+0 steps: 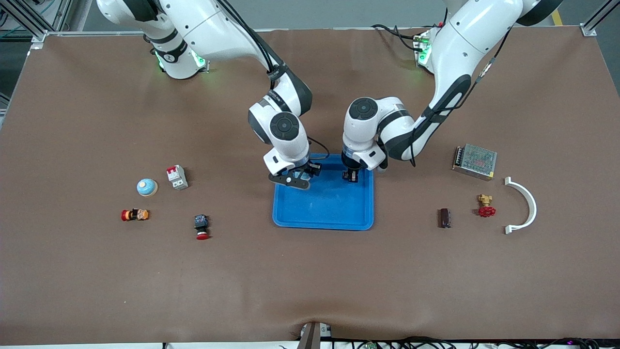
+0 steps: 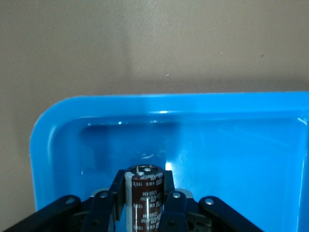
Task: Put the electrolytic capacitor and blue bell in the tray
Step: 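Lower the bell and capacitor into the tray and open both grippers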
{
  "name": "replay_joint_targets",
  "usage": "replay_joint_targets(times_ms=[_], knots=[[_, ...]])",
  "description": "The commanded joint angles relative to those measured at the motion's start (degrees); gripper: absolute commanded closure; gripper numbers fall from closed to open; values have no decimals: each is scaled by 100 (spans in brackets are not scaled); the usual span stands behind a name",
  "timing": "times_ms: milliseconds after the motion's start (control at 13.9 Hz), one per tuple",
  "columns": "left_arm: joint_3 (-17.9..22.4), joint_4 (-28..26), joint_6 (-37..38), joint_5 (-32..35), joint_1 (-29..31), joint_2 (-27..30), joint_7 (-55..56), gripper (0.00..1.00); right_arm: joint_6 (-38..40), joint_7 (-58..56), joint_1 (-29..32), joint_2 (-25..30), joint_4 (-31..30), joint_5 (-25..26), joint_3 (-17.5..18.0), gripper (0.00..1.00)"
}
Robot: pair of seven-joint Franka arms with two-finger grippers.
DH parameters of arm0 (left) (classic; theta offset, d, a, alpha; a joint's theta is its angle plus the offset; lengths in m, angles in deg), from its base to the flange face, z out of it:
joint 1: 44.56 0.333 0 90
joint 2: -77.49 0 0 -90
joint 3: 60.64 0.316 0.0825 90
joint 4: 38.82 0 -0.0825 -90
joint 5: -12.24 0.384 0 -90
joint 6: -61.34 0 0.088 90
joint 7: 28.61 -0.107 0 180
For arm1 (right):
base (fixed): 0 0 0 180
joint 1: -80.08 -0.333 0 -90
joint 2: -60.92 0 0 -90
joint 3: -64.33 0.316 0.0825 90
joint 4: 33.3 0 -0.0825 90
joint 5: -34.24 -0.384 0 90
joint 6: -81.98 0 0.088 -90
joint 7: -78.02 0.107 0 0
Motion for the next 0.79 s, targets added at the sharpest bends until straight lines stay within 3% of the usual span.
replay_joint_targets(times_ms=[0,576,720], knots=[[124,100,-104,477,-115,-124,915,100,-116,125,-92,-38,-19,53,-75,46],[124,127,-86,786,-115,-222,1135,100,-143,125,-92,-118,-19,150,-137,46],[132,135,-95,786,-88,-222,1117,92,-195,134,-92,-153,-10,159,-137,46]])
